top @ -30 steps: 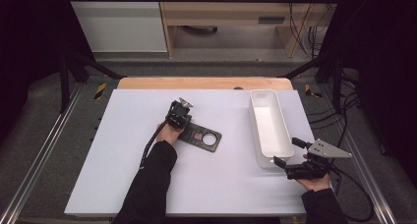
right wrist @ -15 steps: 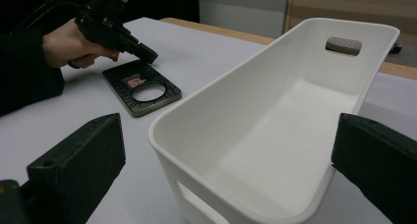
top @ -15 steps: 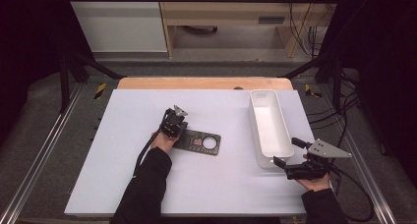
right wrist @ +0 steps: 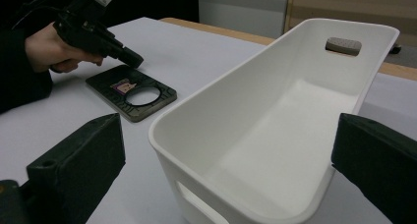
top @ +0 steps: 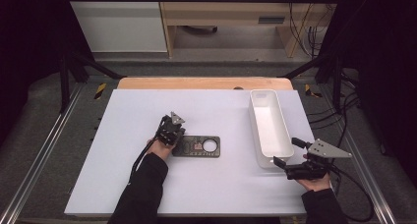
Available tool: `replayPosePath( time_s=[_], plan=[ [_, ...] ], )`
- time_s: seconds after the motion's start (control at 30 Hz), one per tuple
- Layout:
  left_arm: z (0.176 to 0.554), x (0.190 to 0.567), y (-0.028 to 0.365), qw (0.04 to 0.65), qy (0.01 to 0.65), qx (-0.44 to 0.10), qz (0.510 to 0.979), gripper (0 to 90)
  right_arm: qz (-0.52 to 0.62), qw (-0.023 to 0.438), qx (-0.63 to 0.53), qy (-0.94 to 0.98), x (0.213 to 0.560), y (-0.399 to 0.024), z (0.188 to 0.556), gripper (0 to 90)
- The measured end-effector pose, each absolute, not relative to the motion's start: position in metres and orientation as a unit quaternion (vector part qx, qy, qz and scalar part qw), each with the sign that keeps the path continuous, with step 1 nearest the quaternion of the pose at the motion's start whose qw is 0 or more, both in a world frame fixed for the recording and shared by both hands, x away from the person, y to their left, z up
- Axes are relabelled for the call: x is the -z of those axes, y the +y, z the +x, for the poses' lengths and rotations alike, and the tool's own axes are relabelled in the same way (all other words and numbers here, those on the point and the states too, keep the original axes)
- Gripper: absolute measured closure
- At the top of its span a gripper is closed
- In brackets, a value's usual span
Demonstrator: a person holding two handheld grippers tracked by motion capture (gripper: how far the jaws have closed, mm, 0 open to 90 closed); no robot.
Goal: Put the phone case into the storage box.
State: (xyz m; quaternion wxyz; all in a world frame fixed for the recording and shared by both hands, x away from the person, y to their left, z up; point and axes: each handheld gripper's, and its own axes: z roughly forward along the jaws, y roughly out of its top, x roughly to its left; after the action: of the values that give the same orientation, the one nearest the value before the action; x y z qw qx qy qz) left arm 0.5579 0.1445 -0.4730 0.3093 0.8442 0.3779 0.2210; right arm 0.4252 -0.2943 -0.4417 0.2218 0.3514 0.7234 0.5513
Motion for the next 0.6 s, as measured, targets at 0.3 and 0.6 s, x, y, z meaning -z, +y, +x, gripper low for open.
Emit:
replayPosePath(
  time_s=[0.3,0.6],
  plan=[
    [0.543,0.474,0.149,0.312,0.371,-0.22,0.846,89.2,0.351,0.222,-0.55,0.724,0.442,-0.294,0.425,0.2],
    [0.525,0.474,0.152,0.314,0.362,-0.219,0.85,89.2,0.35,0.222,-0.55,0.725,0.442,-0.294,0.425,0.2]
  ],
)
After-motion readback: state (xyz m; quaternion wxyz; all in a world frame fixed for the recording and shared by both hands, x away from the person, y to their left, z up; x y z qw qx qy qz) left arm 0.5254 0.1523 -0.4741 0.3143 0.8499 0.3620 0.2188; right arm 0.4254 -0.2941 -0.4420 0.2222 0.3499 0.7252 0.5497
